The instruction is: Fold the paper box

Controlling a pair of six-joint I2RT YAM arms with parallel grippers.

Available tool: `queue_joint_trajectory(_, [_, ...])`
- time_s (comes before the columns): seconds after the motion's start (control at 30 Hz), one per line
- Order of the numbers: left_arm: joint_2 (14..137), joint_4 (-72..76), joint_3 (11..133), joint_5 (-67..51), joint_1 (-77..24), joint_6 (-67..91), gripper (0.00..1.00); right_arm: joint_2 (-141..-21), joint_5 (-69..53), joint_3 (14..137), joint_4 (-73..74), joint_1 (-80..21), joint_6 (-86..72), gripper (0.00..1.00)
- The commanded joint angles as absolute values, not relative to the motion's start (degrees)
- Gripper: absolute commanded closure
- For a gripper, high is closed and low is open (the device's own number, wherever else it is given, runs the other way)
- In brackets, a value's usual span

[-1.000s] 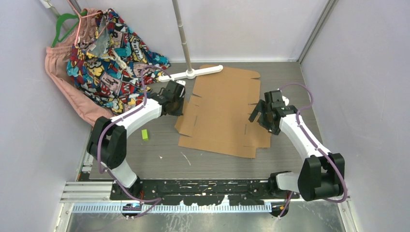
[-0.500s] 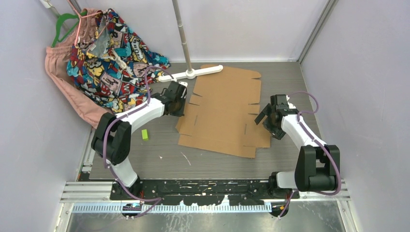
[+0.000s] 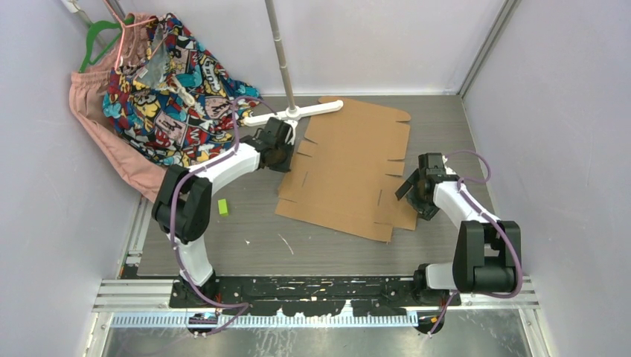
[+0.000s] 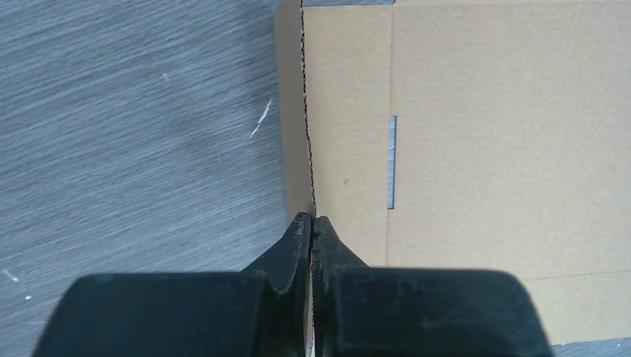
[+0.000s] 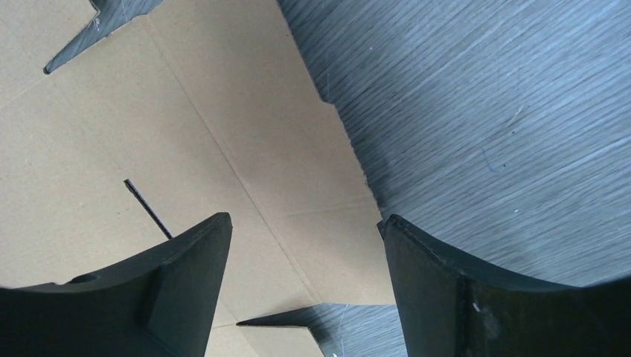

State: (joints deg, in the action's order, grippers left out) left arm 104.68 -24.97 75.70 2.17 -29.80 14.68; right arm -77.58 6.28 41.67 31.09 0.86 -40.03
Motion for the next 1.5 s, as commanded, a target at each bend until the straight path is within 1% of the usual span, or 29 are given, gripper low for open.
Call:
queue_joint_trajectory(0.0, [107.28, -23.74, 78.62, -1.85, -31.38, 13.0, 1.0, -73.61, 6.16, 41.12, 30.08, 1.05, -41.36, 0.2])
queue_joint_trajectory(0.1, [108.82, -23.84, 79.88, -1.79, -32.53, 12.83, 0.99, -71.82, 7.48, 41.67, 32.01, 1.26, -41.41, 0.11])
queue_joint_trajectory(0.3, [111.0, -24.05, 81.69, -1.11, -34.03, 12.15, 1.0, -66.94, 9.4, 42.56, 34.36, 2.53, -41.54, 0.03])
queue_joint_trajectory(0.77, [112.15, -24.66, 85.61, -2.89, -37.71, 11.16, 1.0, -68.79, 6.48, 38.71, 32.37, 7.71, -41.93, 0.04])
queue_joint_trajectory(0.93, [111.69, -25.12, 86.39, -1.93, -38.36, 11.17, 0.99, -68.4, 5.73, 38.24, 32.04, 8.54, -41.75, 0.12])
queue_joint_trajectory(1.03, [111.24, -25.52, 86.53, -1.18, -38.36, 10.86, 1.0, -67.61, 5.71, 38.17, 32.16, 8.78, -41.5, 0.2])
queue_joint_trajectory(1.1, [110.89, -25.93, 86.72, -0.99, -38.34, 10.81, 1.0, -66.93, 5.58, 38.2, 32.3, 8.86, -41.4, 0.3])
queue_joint_trajectory(1.13, [110.65, -25.94, 86.75, -0.93, -38.33, 10.78, 0.99, -66.63, 5.52, 38.23, 32.46, 8.88, -41.4, 0.32])
queue_joint_trajectory(1.2, [110.04, -26.04, 86.83, -0.96, -38.38, 10.81, 1.0, -66.06, 5.17, 38.44, 32.59, 8.86, -41.31, 0.35])
queue_joint_trajectory(1.47, [107.97, -26.33, 87.45, -2.09, -38.35, 11.25, 1.0, -63.46, 4.05, 40.04, 34.33, 8.87, -40.8, 0.53])
